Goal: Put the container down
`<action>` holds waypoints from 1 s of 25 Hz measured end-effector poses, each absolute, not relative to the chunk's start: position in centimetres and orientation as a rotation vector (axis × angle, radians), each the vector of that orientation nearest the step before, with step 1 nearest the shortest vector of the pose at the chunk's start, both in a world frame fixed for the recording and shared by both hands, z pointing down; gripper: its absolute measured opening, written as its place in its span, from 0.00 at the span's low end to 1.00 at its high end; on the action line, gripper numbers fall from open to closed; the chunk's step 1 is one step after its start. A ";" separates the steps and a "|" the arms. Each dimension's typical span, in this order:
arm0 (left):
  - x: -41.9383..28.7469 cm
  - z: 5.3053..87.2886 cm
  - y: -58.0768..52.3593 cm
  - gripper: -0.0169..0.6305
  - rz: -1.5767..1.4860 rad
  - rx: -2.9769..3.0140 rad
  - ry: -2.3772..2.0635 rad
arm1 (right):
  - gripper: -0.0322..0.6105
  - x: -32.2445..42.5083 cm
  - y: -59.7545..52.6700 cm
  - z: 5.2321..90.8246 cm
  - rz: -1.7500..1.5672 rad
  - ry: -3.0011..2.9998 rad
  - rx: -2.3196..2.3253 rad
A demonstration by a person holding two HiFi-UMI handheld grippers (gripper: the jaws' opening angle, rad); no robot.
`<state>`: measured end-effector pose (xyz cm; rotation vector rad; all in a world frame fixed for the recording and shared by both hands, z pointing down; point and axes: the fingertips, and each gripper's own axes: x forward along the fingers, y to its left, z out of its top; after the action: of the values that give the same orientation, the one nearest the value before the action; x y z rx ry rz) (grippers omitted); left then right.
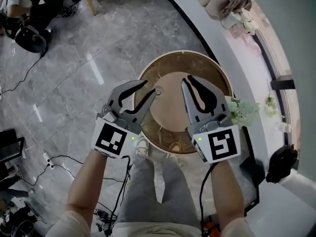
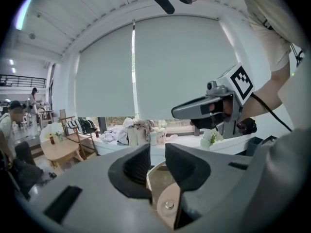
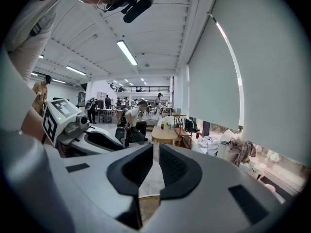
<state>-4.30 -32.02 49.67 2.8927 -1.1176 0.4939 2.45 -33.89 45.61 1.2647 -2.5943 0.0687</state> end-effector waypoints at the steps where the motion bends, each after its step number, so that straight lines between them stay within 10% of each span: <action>1: -4.4 48.2 -31.8 0.16 0.469 2.885 -1.137 | 0.11 2.6 -33.6 44.1 0.054 -2.598 1.269; 25: -4.3 17.5 -22.0 0.07 0.417 3.046 -1.352 | 0.09 5.8 -21.0 13.4 -0.126 -2.709 1.349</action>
<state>-4.29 -21.99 17.52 3.0458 -1.3518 0.4168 5.83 -20.99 13.45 1.3491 -2.7094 -0.1257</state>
